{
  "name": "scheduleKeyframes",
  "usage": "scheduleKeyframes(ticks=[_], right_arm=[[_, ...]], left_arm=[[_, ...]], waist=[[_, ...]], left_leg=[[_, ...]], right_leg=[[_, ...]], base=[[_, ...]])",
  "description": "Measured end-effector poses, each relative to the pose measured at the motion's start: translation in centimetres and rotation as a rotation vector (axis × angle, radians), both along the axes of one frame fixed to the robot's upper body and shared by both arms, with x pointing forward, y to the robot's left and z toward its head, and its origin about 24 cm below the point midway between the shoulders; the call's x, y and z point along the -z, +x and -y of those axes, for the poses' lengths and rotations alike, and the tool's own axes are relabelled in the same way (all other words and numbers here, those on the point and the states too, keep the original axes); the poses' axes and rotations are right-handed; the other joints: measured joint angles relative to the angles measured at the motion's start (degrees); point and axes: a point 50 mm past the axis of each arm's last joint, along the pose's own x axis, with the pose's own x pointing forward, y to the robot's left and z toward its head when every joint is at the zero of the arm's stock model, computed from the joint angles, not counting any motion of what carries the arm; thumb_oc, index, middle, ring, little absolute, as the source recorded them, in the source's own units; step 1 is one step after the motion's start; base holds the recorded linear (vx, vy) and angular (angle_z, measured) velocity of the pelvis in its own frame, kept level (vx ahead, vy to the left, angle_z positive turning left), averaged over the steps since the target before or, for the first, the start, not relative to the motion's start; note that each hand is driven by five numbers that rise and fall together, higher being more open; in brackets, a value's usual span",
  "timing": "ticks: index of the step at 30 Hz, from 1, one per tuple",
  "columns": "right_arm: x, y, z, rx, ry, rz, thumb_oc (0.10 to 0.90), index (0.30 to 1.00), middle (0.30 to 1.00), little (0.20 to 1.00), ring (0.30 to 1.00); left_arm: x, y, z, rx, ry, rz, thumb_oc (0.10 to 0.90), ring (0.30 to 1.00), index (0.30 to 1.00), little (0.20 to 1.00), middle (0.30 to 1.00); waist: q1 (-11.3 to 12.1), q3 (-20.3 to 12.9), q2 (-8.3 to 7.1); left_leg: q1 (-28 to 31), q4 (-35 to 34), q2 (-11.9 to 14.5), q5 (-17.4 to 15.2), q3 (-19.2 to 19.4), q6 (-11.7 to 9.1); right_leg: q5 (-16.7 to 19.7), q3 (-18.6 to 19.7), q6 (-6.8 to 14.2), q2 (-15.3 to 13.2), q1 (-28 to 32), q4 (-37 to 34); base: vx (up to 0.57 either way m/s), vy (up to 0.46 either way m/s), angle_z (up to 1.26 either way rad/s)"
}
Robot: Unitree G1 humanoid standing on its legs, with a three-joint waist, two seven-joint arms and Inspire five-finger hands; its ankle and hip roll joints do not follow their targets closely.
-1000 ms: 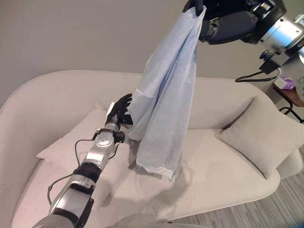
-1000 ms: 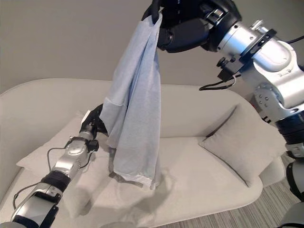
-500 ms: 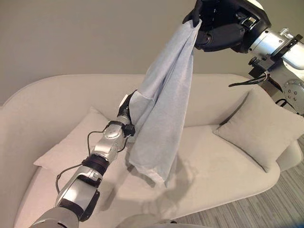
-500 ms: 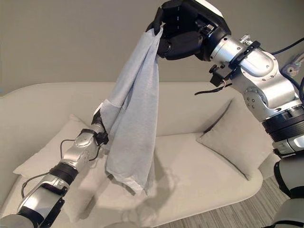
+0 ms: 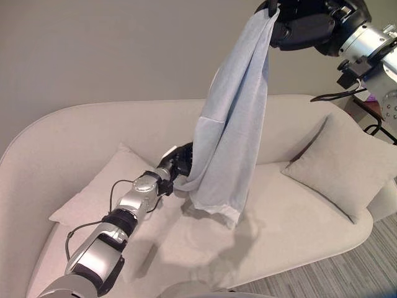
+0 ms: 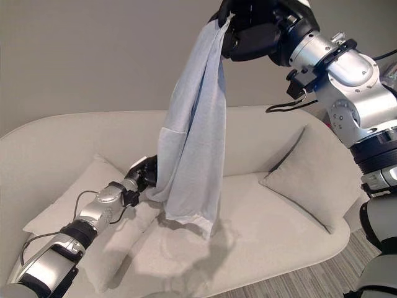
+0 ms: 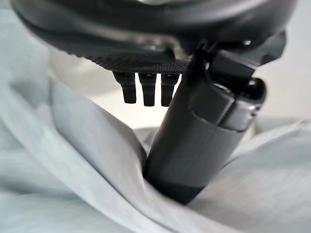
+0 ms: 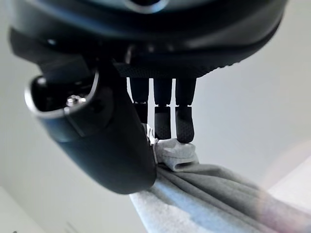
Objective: Hang the clothes on the sofa on the clothes rack.
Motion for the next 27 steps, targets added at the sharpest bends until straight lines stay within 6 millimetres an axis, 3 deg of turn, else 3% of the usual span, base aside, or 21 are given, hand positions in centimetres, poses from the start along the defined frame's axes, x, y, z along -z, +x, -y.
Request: scheduleKeyframes(ticks=[16,21,27], right_arm=[[-0.6,-0.6,-1.7,-0.055,-0.045,0.036,0.400,0.300,0.300,0.300,0.300],[-0.7,-1.0,-1.2,-0.035,-0.079,0.047,0.400,0.300,0.300,0.300,0.300],[-2.1,-2.9,2.3,0.070,-0.160,0.066,0.400,0.300,0.300,0.300,0.300]], left_arm=[[1.5,-1.3,1.8,0.016,-0.080,-0.055,0.800,0.900,0.900,0.900,0.900],[2.3,-2.0,-0.1,-0.092,-0.134,-0.066,0.800,0.900,0.900,0.900,0.900],[4.3,-4.2,-5.5,-0.277,-0.130,-0.112,0.800,0.900,0.900,0.900,0.900]], waist=[[-0.3,0.0,-0.01],[-0.5,0.0,-0.01],[0.6,0.0,-0.02]], left_leg=[[0.5,0.0,0.0,-0.3,1.2,0.0],[0.6,0.0,0.0,-0.4,1.2,0.0],[0.7,0.0,0.1,-0.5,1.2,0.0]], right_leg=[[0.0,1.3,0.0,0.1,-0.3,0.0],[0.0,1.3,0.0,0.0,-0.3,0.0],[0.0,1.2,0.0,0.0,-0.2,0.0]], base=[[0.00,0.003,-0.04],[0.00,0.000,0.00],[0.00,0.000,0.00]])
